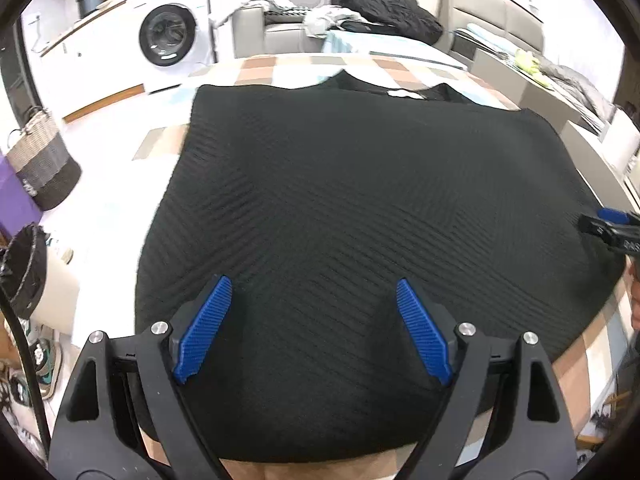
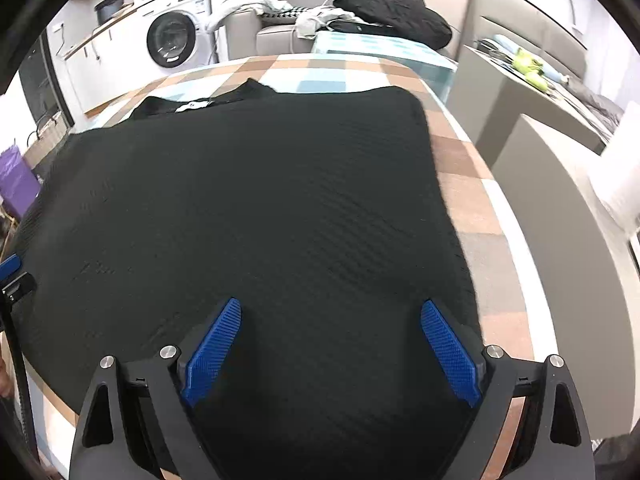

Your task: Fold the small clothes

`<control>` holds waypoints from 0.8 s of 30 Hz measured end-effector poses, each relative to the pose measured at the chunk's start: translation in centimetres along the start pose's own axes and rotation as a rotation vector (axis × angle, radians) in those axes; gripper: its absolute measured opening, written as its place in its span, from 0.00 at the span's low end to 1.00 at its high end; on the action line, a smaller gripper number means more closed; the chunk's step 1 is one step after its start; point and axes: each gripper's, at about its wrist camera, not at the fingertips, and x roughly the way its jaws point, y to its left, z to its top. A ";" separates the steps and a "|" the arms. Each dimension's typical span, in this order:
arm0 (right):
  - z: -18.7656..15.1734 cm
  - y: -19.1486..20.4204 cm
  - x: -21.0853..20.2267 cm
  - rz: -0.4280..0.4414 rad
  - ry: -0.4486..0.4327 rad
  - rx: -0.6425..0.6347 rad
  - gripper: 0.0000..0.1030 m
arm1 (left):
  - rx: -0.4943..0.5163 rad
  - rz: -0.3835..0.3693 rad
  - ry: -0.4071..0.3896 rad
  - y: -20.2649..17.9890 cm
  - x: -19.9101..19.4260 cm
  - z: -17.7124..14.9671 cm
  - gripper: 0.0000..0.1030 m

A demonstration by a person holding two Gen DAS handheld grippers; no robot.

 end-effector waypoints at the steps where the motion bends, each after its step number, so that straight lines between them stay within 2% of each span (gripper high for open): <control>1: -0.1 0.1 -0.2 0.017 -0.008 -0.001 0.90 | -0.014 0.005 -0.001 0.3 -0.1 0.0 0.81; 5: -0.5 0.5 -0.9 0.078 -0.021 -0.006 0.90 | -0.078 -0.025 -0.037 1.7 -0.8 -1.0 0.81; 8: -0.6 1.0 -1.4 0.165 -0.022 0.007 0.90 | -0.061 0.012 -0.033 1.7 -1.6 -2.0 0.81; 12: -0.6 1.9 -2.0 0.159 -0.036 -0.007 0.90 | -0.110 -0.002 -0.051 2.3 -4.0 -3.5 0.81; 15: -0.5 2.5 -2.7 0.203 -0.048 0.005 0.90 | -0.189 -0.031 -0.047 3.2 -5.9 -5.1 0.81; 21: -0.7 3.8 -3.5 0.240 -0.060 -0.022 0.91 | -0.400 -0.116 0.045 5.5 -7.4 -8.2 0.81; 24: -0.9 4.4 -3.3 0.264 -0.048 -0.031 0.91 | -0.460 -0.122 0.017 6.2 -7.5 -8.7 0.80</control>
